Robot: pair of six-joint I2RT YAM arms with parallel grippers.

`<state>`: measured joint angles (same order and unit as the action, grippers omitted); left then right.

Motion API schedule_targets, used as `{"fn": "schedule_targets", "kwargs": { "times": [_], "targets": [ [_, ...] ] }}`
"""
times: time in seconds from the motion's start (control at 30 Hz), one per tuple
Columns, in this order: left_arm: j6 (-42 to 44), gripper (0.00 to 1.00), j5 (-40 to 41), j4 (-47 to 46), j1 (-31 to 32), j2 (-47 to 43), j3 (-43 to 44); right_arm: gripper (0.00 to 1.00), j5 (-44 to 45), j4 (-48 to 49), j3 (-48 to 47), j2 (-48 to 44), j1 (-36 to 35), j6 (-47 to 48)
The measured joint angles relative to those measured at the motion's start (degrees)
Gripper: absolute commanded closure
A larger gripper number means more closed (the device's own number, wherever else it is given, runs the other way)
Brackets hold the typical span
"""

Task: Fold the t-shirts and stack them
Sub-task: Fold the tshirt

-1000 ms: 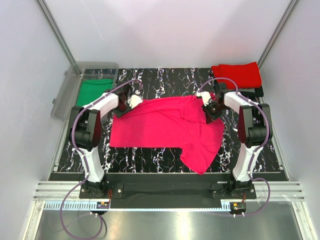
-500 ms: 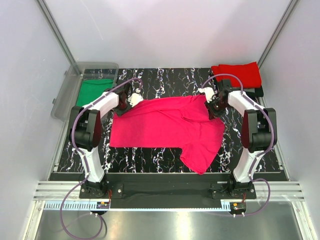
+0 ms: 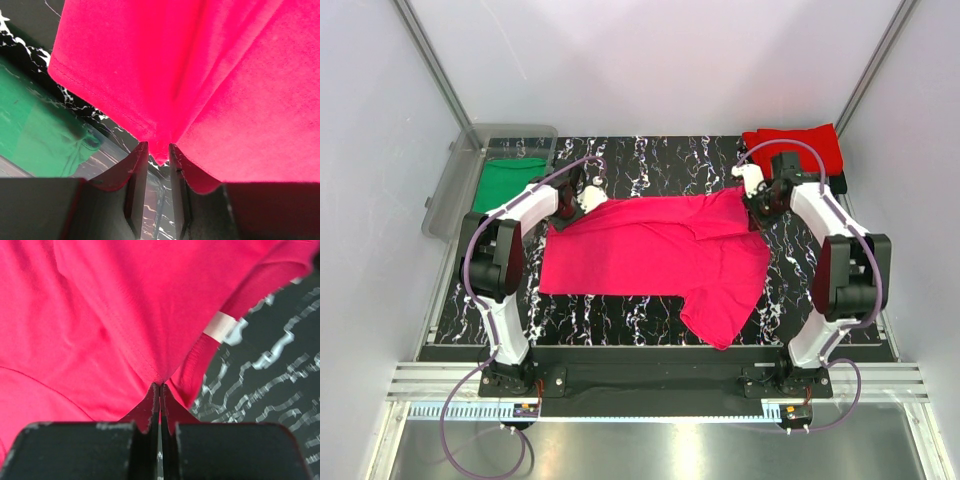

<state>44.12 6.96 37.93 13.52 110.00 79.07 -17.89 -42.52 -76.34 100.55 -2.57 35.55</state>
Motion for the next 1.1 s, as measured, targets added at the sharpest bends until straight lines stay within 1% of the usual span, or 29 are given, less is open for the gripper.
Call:
{"fn": "schedule_targets", "kwargs": {
  "times": [0.13,0.23,0.27,0.3,0.37,0.4,0.53,0.67,0.7,0.73,0.77,0.87,1.0,1.1],
  "targets": [
    [0.42,0.76,0.00,-0.50,0.00,0.00,0.00,1.00,0.33,-1.38,0.17,-3.56,0.66,-0.07],
    [0.52,0.85,0.00,-0.72,0.00,0.00,0.00,1.00,0.13,-2.60,0.17,-5.18,0.66,-0.81],
    [0.57,0.85,0.00,-0.81,0.00,0.00,0.02,1.00,0.02,-2.75,0.17,-5.25,0.66,-0.96],
    [0.70,0.91,-0.02,-0.87,0.00,0.00,0.00,1.00,-0.20,-3.02,0.17,-5.27,0.66,-1.25],
    [0.85,0.96,-0.02,-1.16,0.00,0.00,0.00,1.00,-0.39,-3.63,0.20,-5.25,0.66,-1.79],
    [1.07,1.00,0.00,-1.29,0.00,0.00,0.00,1.00,-0.66,-3.89,0.17,-5.25,0.66,-2.01],
    [1.31,1.00,0.00,-1.53,0.00,0.00,0.07,1.00,-1.18,-4.83,-1.33,-4.98,0.66,-3.41],
    [0.81,1.00,-0.11,-1.16,0.00,-0.46,1.57,1.00,-1.29,-6.19,-9.75,-3.39,0.92,-6.27],
    [0.61,0.97,-0.11,-1.18,0.00,-0.90,2.23,1.00,-1.31,-5.92,-12.57,-2.89,1.07,-7.04],
    [0.57,0.84,-0.17,-1.18,0.00,-1.40,2.84,1.00,-1.31,-5.42,-15.10,-2.54,1.25,-7.61],
    [0.55,0.67,-0.22,-1.22,0.00,-2.08,3.48,1.00,-1.33,-5.07,-17.35,-2.21,1.44,-8.07],
    [1.05,0.65,-0.50,-1.05,0.07,-4.17,4.28,1.00,-1.46,-3.78,-20.65,-1.90,1.84,-8.92],
    [2.89,0.65,-0.61,-0.26,0.15,-4.44,2.93,1.00,-2.10,-3.82,-20.61,-0.59,1.84,-9.73],
    [4.13,0.64,-1.46,1.84,0.15,-2.80,2.10,1.00,-2.51,-3.96,-19.52,0.33,1.84,-10.05]
  ]
}}
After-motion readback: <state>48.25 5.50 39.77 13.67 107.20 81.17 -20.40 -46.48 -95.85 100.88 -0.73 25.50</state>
